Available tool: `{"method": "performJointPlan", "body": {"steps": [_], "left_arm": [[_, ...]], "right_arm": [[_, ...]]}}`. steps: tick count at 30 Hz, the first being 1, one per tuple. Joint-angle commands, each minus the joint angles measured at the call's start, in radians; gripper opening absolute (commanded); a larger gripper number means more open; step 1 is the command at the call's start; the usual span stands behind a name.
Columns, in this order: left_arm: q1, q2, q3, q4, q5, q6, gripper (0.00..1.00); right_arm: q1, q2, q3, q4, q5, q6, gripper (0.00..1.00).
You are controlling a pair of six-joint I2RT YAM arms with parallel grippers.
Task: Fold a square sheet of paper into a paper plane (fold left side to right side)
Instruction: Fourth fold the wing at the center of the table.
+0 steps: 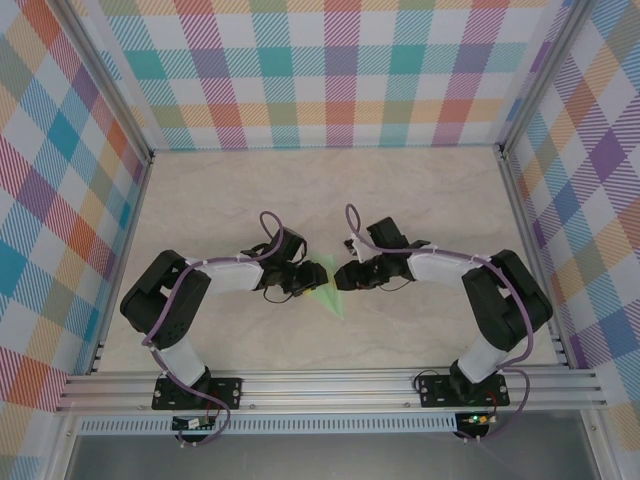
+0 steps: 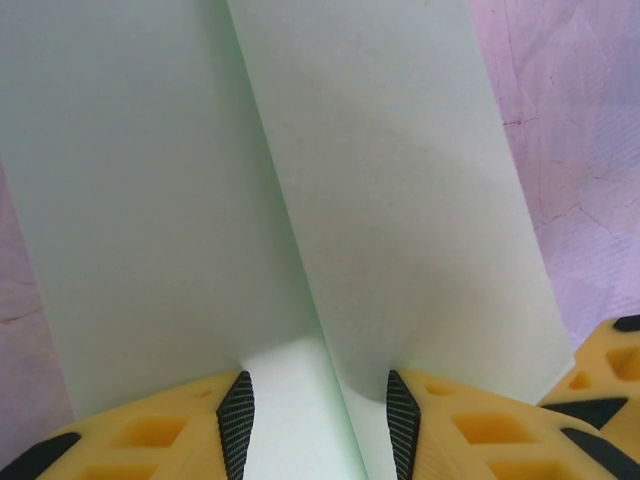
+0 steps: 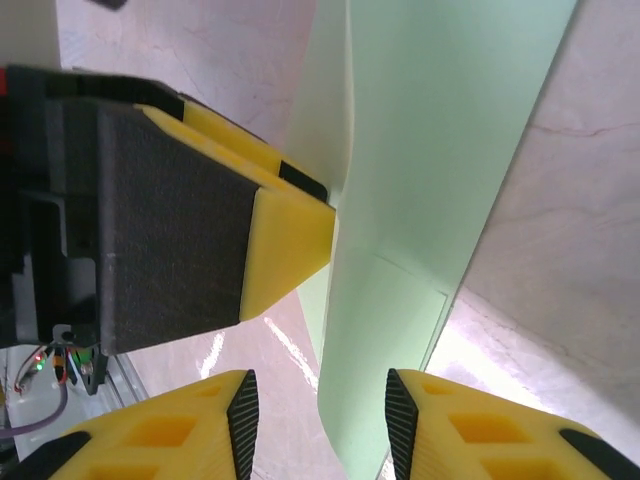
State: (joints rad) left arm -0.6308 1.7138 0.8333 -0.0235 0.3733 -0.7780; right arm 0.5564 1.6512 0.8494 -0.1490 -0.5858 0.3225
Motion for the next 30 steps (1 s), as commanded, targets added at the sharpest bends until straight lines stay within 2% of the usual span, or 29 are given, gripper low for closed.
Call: {"method": "performJointPlan", "body": {"steps": [1,23,30], "left_arm": [[-0.004,0.019,0.011,-0.029,-0.033,0.005,0.43],[-0.004,0.006,0.009,-0.04,-0.036,0.007,0.43],[-0.004,0.0,0.009,-0.046,-0.038,0.009,0.43]], "right_arm": [[0.001,0.027,0.03,0.047,-0.057,0.023,0.41],[-0.003,0.118,0.063,0.096,-0.072,0.057,0.3],[-0.003,0.14,0.082,0.089,-0.071,0.048,0.11]]}}
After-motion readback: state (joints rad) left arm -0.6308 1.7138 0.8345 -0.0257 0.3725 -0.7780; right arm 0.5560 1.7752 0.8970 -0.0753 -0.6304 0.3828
